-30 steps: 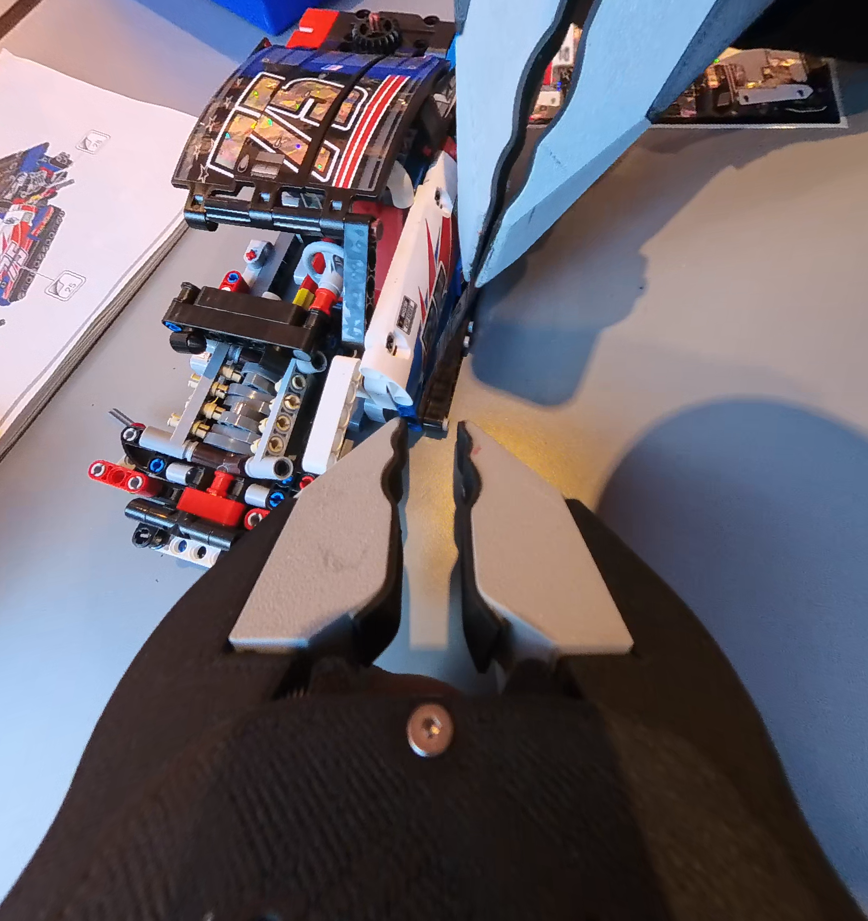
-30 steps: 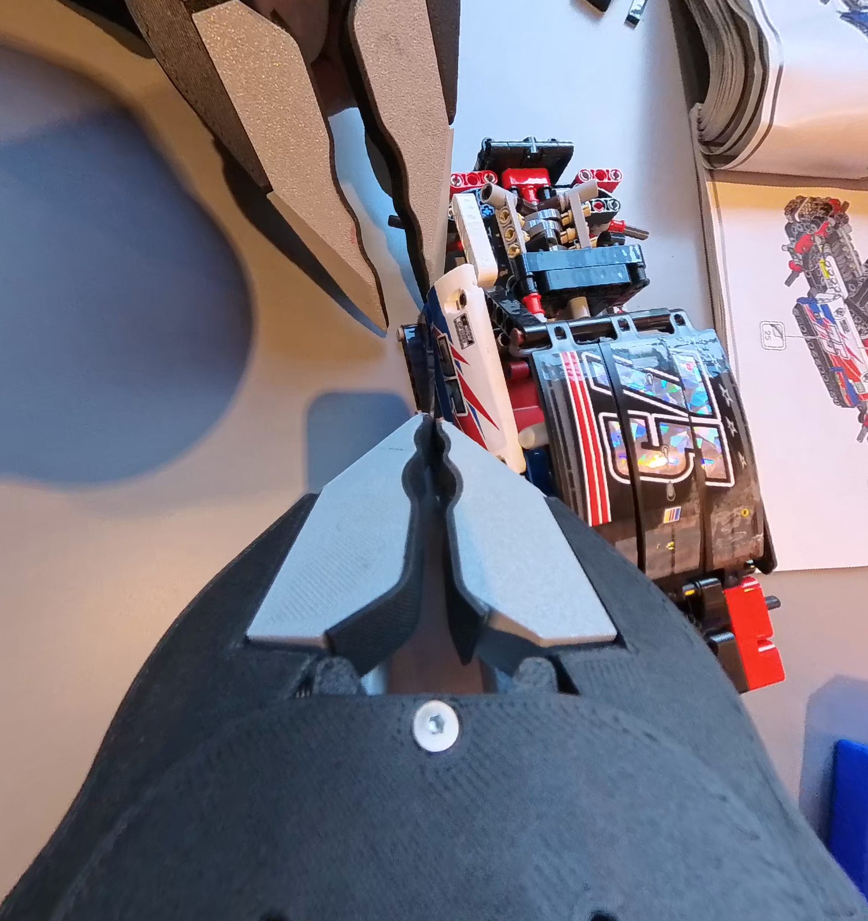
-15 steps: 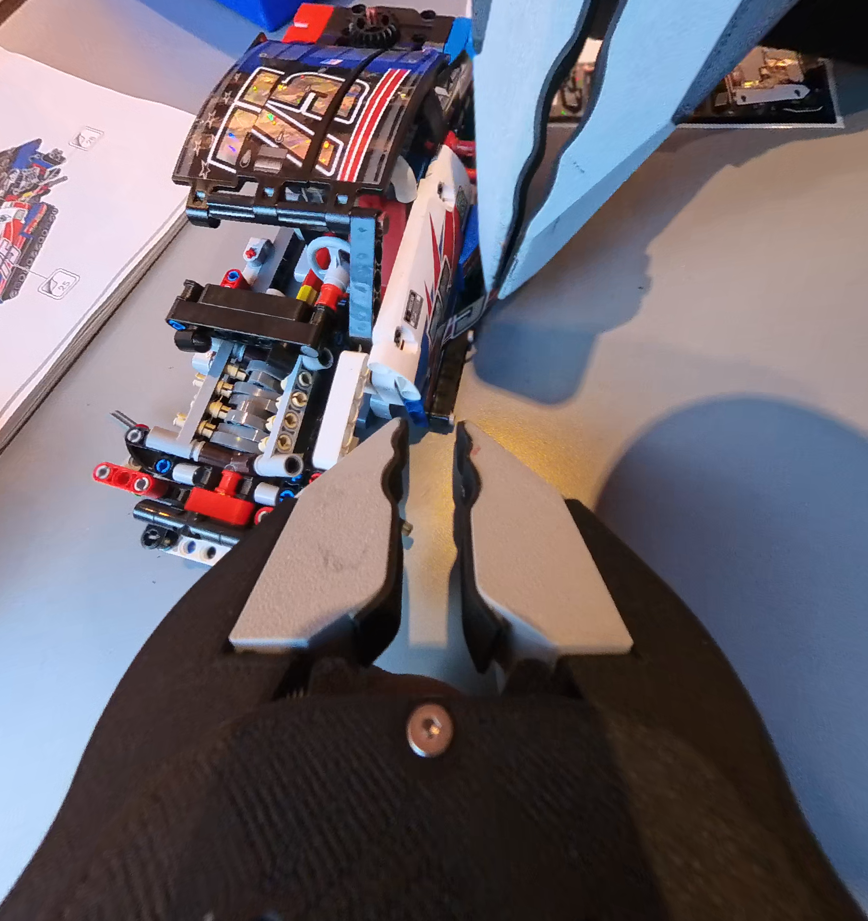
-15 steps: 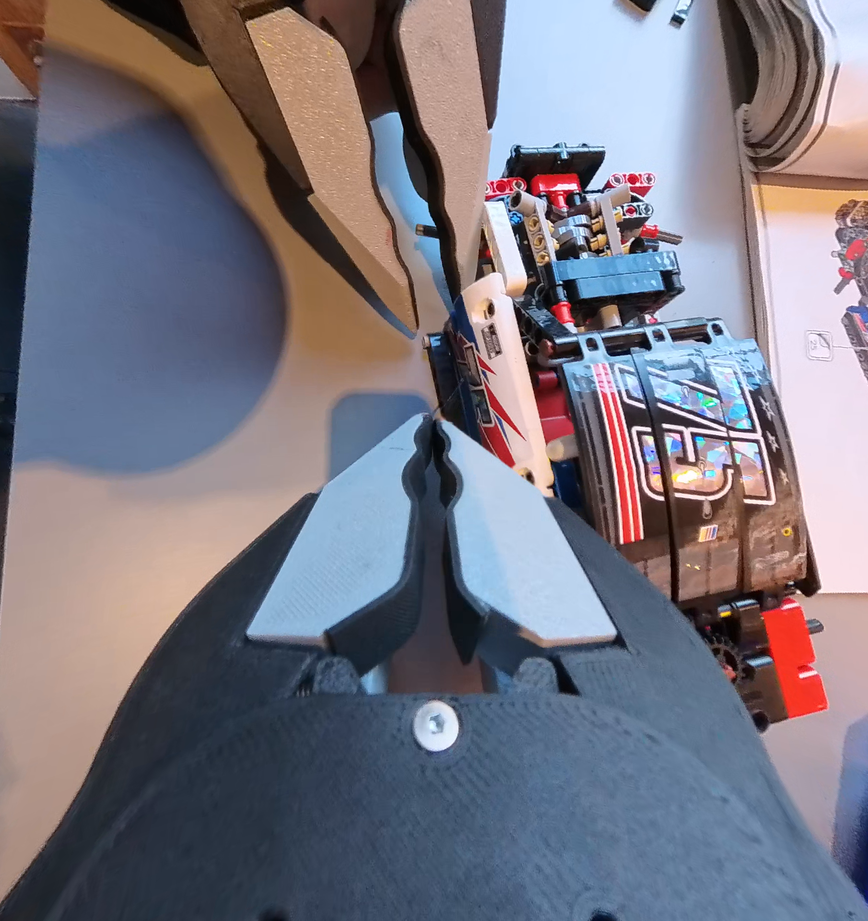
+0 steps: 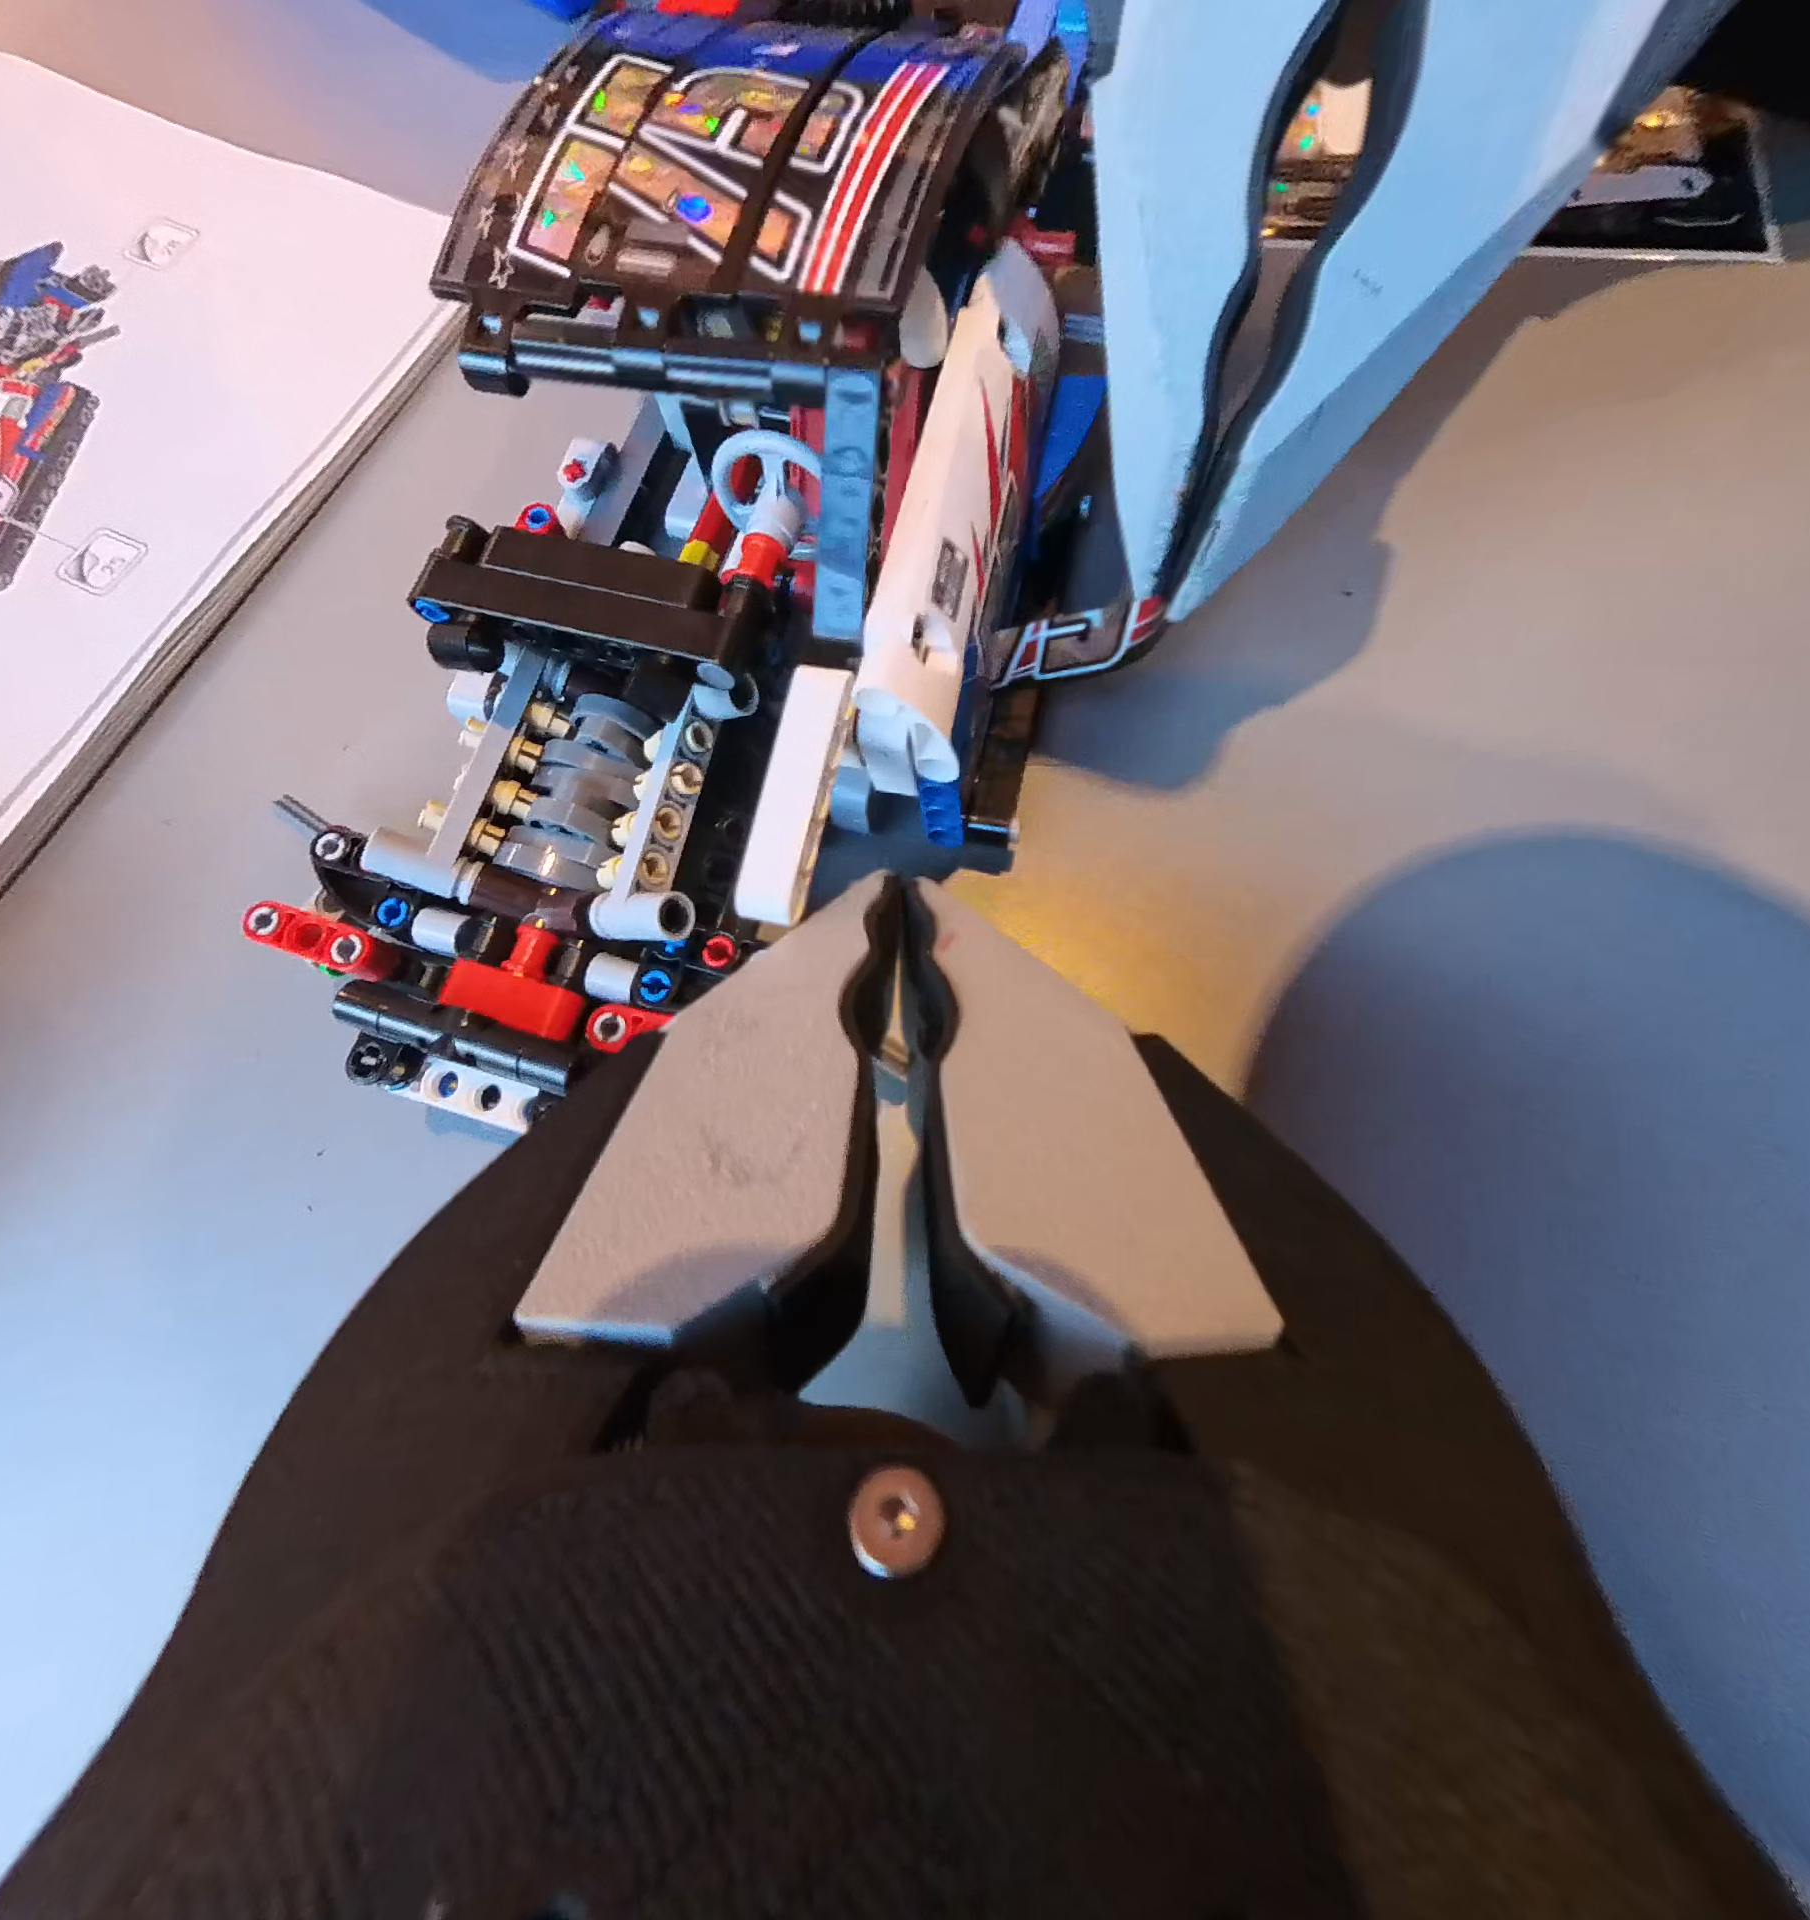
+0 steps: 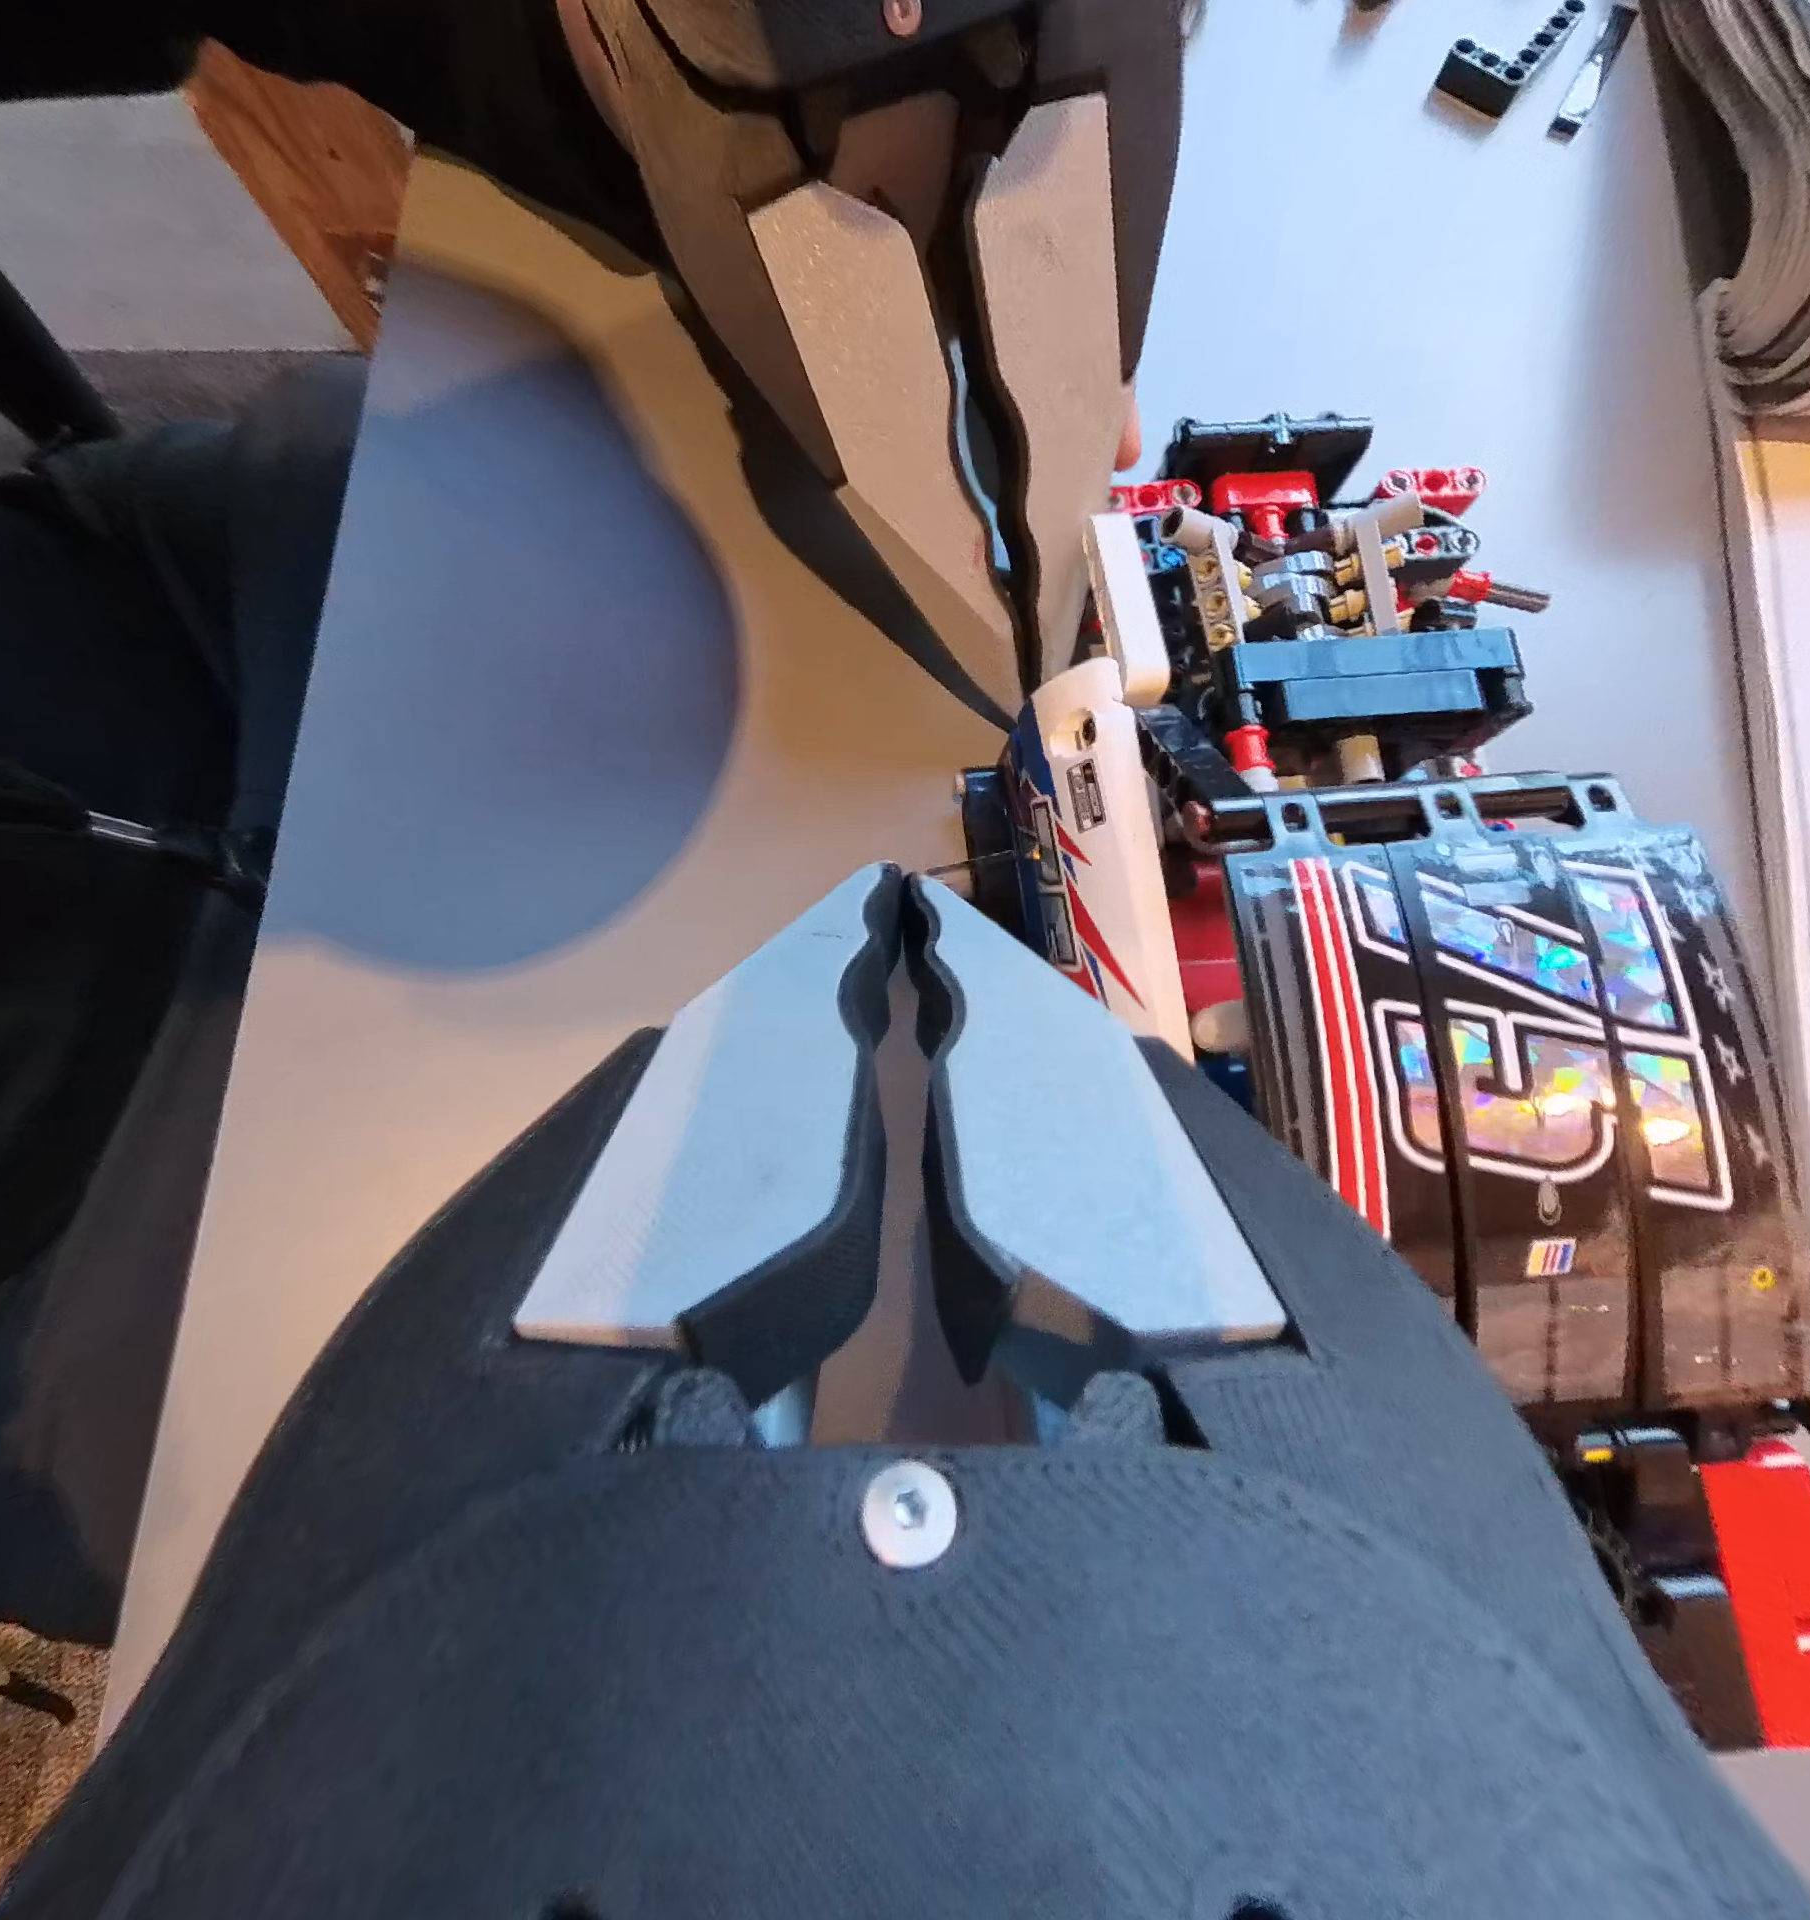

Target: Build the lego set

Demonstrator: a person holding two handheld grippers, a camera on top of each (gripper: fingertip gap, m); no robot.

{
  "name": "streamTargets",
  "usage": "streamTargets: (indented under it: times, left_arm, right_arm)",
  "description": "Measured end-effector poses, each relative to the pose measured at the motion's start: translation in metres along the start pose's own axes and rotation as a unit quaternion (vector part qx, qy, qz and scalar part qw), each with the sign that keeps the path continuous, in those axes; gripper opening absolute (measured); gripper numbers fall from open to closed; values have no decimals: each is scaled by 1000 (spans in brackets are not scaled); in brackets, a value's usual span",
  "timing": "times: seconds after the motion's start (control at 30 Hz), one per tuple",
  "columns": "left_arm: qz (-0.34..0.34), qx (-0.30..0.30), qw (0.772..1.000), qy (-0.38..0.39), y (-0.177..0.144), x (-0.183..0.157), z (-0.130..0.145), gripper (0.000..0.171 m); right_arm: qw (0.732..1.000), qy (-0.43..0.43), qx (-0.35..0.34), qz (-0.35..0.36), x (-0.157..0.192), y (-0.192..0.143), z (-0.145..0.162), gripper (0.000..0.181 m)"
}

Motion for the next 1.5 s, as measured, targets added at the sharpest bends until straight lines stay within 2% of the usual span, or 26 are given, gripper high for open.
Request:
streamTargets:
  times: [0.1,0.2,0.23,0.47,0.53,0.67,0.93,1.5]
  left_arm:
    - [-13,19,999,23,4,-4,1,0]
    - [-60,26,997,43,7,-3,0,0]
    - [-65,27,997,44,8,-3,0,0]
    - [-29,24,998,46,5,-6,1,0]
    - [-5,16,998,58,3,-9,1,16]
    - [30,10,998,56,2,-10,1,25]
    - [47,-4,998,50,4,-7,-4,23]
    - [66,-13,997,44,5,-5,-7,21]
  right_arm:
    - [1000,-6,-16,-24,4,-1,-1,0]
    - [990,9,-71,-119,16,-4,-8,0]
    - [990,11,-77,-120,15,-5,-9,0]
    - [998,22,-43,-47,5,-7,2,0]
    - [999,30,-30,-30,2,-6,6,0]
    - [999,40,-30,-21,1,-7,7,0]
    - [999,36,5,28,3,-4,7,0]
    - [999,41,2,29,0,-3,8,0]
Point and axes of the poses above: each gripper's, where its closed fingertips meet, y out along the fingers, z out of its underside, x = y × z across the jaws, the point moved 8 cm from there along -y, back along the fingers, and after that the axes turned 1 degree about z, right-handed, at the moved point
